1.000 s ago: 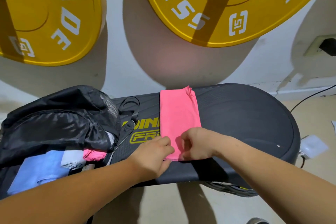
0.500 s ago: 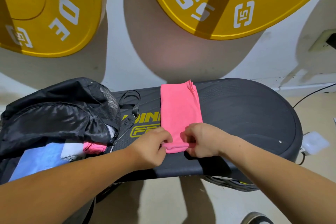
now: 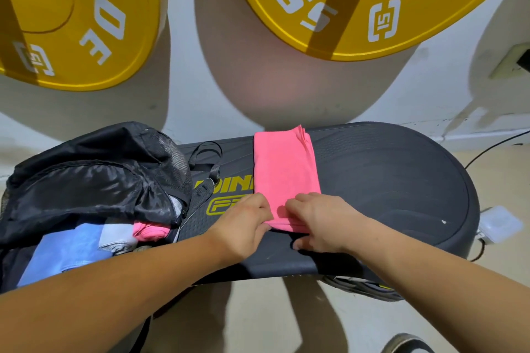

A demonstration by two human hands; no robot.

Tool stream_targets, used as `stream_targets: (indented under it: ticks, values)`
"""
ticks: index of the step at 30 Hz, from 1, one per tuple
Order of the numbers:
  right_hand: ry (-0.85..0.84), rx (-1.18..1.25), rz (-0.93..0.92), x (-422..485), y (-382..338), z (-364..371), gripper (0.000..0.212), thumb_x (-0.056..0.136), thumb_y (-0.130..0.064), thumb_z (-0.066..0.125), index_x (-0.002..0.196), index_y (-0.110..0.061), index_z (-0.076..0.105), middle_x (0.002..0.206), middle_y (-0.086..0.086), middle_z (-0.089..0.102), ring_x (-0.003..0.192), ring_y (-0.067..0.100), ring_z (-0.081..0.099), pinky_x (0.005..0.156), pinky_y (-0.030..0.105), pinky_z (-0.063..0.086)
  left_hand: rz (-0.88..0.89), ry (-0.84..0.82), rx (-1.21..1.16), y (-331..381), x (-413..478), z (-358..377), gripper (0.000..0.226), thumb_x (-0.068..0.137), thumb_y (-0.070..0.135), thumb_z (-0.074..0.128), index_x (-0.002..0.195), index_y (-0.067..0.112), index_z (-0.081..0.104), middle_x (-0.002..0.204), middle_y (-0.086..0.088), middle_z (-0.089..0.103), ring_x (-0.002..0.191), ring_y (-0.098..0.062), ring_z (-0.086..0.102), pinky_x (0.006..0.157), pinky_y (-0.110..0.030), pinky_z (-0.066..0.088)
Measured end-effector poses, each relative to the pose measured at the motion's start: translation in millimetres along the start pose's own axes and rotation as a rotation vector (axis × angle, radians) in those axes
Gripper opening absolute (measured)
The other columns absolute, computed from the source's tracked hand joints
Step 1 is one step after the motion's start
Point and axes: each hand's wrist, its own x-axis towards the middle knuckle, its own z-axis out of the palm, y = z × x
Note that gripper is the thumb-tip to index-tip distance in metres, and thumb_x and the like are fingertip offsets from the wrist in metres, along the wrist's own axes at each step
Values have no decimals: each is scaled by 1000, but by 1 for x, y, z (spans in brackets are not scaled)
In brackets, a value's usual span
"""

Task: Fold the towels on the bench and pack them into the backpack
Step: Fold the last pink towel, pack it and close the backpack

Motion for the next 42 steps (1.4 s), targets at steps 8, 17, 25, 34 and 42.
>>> stream_targets:
  ticks: [8, 17, 25, 34, 42]
  values:
    - [-11, 239, 60, -11, 6, 1, 22, 97, -29, 58, 113, -18, 67, 117, 4, 64, 112, 28, 59, 89, 33, 47, -252, -151, -148, 6, -17, -19, 26, 96, 23, 54, 72, 14, 53, 81, -7, 54, 82, -25, 51, 76, -38, 44]
    - [22, 736, 302, -17, -1, 16, 10, 82, -10, 71, 77, -18, 66, 66, -6, 66, 50, 1, 57, 49, 13, 43, -582, 0, -432, 8, -45, -13, 11, 92, 12, 69, 81, 12, 71, 63, 10, 57, 57, -3, 49, 53, -11, 40]
    - [217, 17, -34, -9, -13, 21, 12, 94, -35, 55, 85, -26, 56, 85, -8, 42, 89, 23, 61, 60, 33, 45, 119, -107, 349, 12, -42, -6, 13, 76, 3, 62, 81, 15, 62, 89, -5, 57, 84, -26, 56, 60, -35, 49]
    - [33, -170, -174, -12, -27, 11, 27, 87, -30, 55, 111, -20, 60, 107, 6, 56, 95, 31, 57, 73, 41, 52, 28, 7, 102, 2, -58, 6, 16, 87, 15, 52, 96, 19, 65, 95, 2, 59, 86, -21, 51, 74, -37, 50]
    - [-53, 501, 228, -13, -8, 0, 20, 83, -29, 65, 70, -15, 58, 67, -1, 59, 68, 22, 54, 58, 29, 42, -663, 57, -624, 2, -42, 0, 23, 90, -3, 60, 98, 17, 64, 80, 1, 61, 70, -15, 57, 58, -14, 45]
